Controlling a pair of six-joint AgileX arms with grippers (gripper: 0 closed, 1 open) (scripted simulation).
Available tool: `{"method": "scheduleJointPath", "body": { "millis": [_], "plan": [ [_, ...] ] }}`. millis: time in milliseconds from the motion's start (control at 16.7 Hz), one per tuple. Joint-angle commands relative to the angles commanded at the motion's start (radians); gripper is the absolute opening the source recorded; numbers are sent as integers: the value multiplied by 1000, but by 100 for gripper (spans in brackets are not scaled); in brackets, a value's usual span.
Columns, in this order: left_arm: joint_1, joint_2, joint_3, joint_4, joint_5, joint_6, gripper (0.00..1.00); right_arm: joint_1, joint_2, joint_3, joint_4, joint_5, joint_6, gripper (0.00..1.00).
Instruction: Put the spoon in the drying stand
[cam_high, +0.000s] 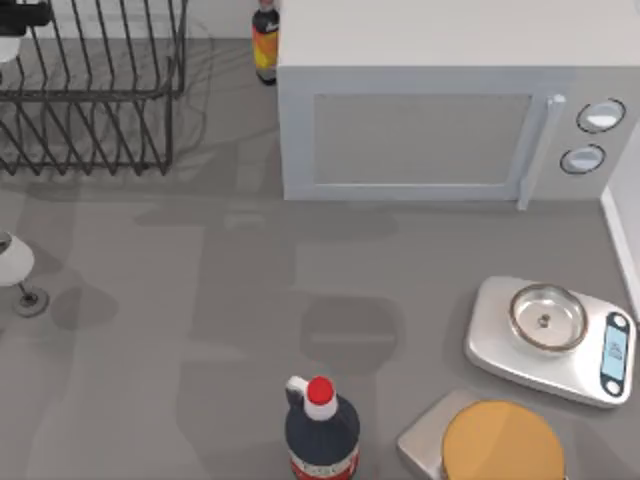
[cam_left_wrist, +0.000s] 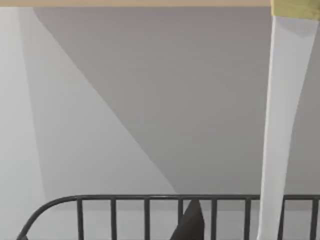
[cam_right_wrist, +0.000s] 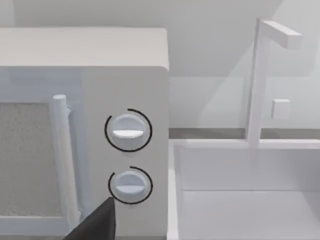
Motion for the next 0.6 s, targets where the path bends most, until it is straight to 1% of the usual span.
{"method": "scheduleJointPath", "body": {
  "millis": [240,300,600],
  "plan": [
    [0,0,0,0,0,0,98,0,0,0,0,0,0,100],
    [0,0,0,0,0,0,100,0,0,0,0,0,0,100],
    [0,0,0,0,0,0,100,0,0,0,0,0,0,100]
  ]
}}
